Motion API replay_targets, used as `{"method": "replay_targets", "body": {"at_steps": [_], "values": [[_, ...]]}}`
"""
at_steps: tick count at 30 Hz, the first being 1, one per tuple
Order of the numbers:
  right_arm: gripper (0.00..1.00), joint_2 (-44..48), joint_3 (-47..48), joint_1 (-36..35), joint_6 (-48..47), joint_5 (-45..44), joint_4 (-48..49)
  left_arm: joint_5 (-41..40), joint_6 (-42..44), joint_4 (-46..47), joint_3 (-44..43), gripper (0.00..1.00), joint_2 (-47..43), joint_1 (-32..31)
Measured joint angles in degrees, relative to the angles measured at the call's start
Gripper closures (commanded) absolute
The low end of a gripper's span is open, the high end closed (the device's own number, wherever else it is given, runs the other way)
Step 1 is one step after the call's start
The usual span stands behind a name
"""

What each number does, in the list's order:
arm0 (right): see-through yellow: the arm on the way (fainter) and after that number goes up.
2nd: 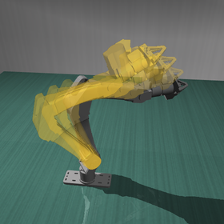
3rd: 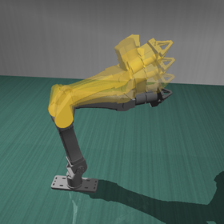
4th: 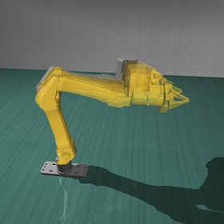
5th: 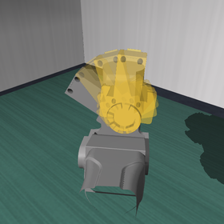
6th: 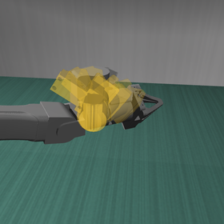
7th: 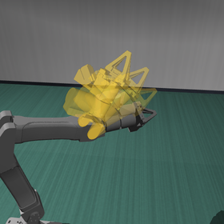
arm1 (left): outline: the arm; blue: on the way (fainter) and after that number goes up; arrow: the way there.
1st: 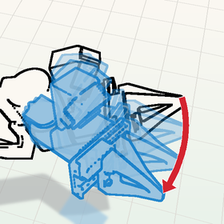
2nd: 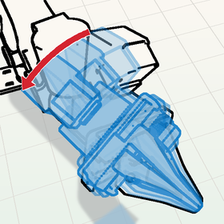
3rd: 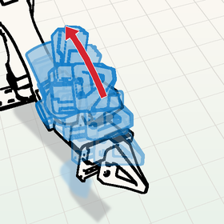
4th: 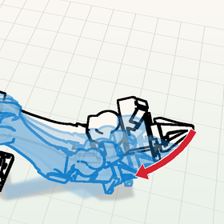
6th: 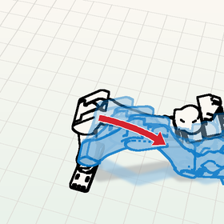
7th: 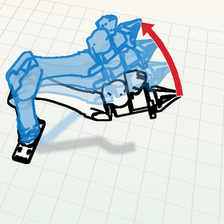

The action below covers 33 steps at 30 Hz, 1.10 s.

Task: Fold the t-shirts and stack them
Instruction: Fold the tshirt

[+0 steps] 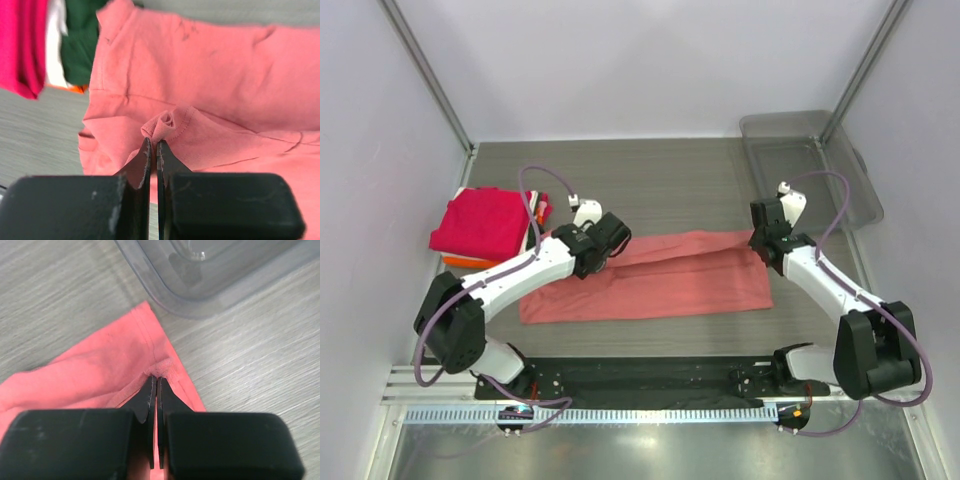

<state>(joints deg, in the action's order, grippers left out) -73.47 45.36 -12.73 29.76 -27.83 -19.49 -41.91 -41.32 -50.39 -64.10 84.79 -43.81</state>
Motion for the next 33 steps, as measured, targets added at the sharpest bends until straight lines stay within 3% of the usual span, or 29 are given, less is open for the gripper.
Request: {"method": "replay_targets", "body": {"at_steps": [2,3,4,6,7,9,11,13,17,21,25,33], "values": [[0.78,0.87,-2.71,0.00,1.53,-0.02,1.33,0.44,-1.49,0.39,2.51,0.95,0.13,-0.83],[0.68,1.27,-4.09,0.00,2.38,-0.11,1.62,0.52,-2.45,0.46,3.65,0.88,0.22,-1.46],[0.55,1.77,-5.66,0.00,3.50,-0.59,1.86,0.57,-3.26,0.50,4.55,0.70,0.22,-2.27],[0.41,3.41,-8.17,0.00,5.05,-1.92,2.03,0.57,-4.63,0.59,6.03,0.51,0.20,-4.59],[0.38,4.50,-9.18,0.00,5.77,-2.58,2.12,0.50,-5.44,0.68,6.58,0.37,0.20,-6.03],[0.32,8.11,-11.19,0.00,6.84,-4.35,2.14,0.31,-6.93,0.59,7.13,0.30,-0.04,-9.16],[0.32,11.58,-12.24,0.00,6.82,-5.27,3.08,0.07,-8.17,0.28,7.13,0.25,-0.87,-11.82],[0.38,13.49,-12.35,0.00,6.45,-5.27,4.52,0.17,-8.63,-0.04,7.13,0.20,-2.49,-13.20],[0.44,11.43,-12.07,-0.44,4.57,-0.35,8.63,0.94,-8.02,0.07,6.95,0.14,-6.62,-11.58],[0.55,4.48,-9.60,-2.36,2.47,6.29,9.90,6.25,-4.87,3.89,7.02,0.13,-10.58,-3.74],[0.59,-1.55,-5.53,-4.98,1.44,8.66,10.19,13.11,-2.49,9.90,7.78,0.13,-11.10,6.95],[0.82,-16.00,1.51,-8.85,1.22,4.37,10.12,22.29,-2.10,18.27,7.61,0.16,-0.63,16.87]]}}
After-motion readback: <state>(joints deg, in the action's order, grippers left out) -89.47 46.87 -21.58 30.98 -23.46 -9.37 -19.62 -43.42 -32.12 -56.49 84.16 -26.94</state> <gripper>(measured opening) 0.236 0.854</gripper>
